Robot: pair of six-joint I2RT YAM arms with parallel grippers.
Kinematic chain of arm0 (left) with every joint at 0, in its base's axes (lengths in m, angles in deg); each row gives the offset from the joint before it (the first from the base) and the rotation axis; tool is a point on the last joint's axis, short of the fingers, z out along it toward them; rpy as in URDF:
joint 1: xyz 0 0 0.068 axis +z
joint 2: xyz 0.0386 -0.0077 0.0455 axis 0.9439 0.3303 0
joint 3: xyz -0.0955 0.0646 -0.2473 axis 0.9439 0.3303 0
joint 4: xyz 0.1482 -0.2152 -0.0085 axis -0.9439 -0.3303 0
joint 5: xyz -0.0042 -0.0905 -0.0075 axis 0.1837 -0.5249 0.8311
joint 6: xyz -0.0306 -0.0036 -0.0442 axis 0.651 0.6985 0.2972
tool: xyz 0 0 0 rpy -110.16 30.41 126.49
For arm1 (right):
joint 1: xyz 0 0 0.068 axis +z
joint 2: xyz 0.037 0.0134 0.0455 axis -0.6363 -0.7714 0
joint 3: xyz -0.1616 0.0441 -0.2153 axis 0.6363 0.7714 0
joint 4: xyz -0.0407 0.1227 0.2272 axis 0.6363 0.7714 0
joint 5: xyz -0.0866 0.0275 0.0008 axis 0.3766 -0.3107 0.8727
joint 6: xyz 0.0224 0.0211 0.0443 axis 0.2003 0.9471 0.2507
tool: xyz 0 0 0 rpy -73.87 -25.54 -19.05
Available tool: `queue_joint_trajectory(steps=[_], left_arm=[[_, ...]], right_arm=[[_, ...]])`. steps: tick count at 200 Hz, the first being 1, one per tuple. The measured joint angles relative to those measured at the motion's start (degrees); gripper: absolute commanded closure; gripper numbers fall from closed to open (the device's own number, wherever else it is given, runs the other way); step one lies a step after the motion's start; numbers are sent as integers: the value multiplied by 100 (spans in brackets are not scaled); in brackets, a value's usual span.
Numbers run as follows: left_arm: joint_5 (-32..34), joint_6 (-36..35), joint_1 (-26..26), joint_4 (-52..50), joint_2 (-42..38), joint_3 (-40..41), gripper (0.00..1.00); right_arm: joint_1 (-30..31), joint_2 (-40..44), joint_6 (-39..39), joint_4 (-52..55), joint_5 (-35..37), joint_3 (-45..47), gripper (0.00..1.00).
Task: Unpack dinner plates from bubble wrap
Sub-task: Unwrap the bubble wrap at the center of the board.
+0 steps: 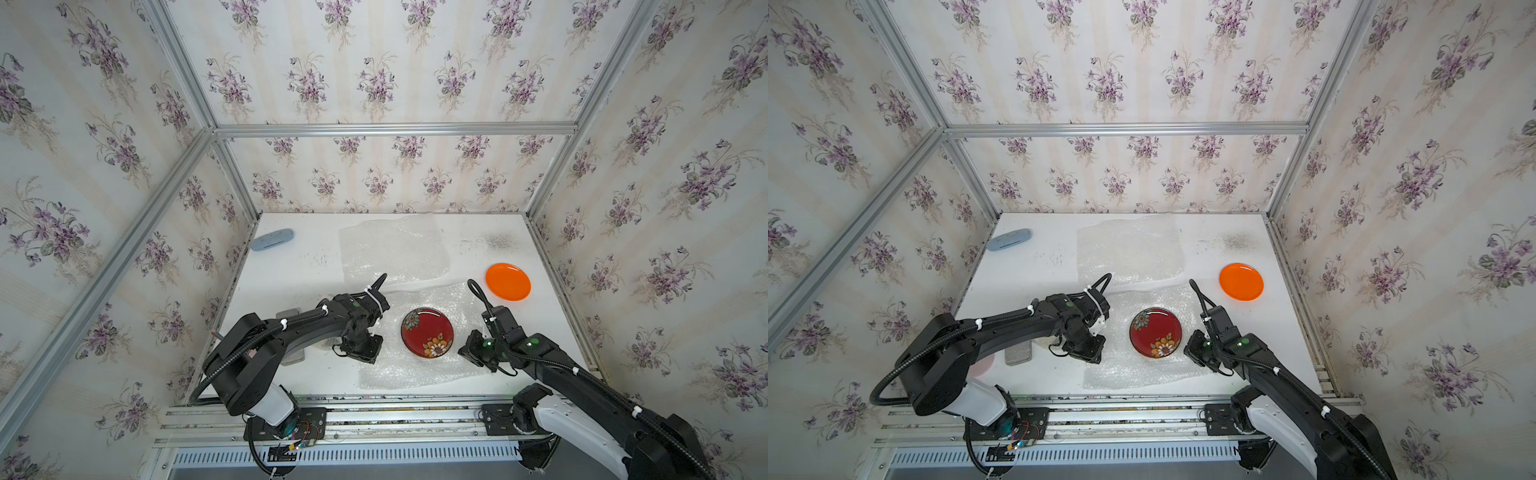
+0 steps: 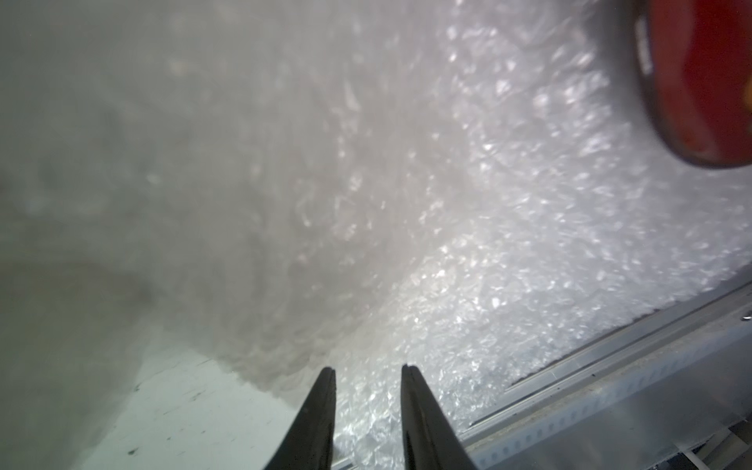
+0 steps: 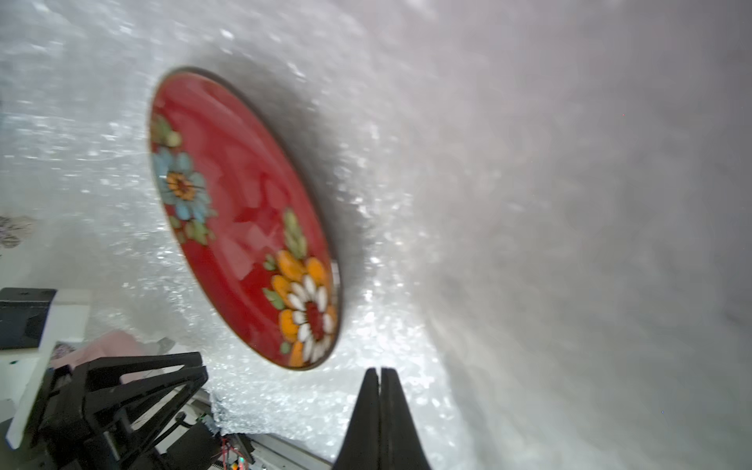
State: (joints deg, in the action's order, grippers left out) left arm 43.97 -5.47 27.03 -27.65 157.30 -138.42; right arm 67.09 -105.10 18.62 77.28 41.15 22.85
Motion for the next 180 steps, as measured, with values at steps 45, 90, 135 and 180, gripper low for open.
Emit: queue_joint_trajectory(steps=[45,90,135,180], left_arm=[[7,-46,15,-439,-260,-918,68],[-15,240,24,-588,470,-2190,76],[-13,719,15,-409,1690,-2863,78],[37,1091,214,-332,2398,-2855,80]], right_arm=[[-22,-522,-164,-444,-162,-719,96],[-334,-2063,-636,-1204,-800,-1335,97],[-1095,-3357,-1233,-1886,-1617,-1727,99],[-1617,-4129,-1648,-2277,-2094,-1847,99]])
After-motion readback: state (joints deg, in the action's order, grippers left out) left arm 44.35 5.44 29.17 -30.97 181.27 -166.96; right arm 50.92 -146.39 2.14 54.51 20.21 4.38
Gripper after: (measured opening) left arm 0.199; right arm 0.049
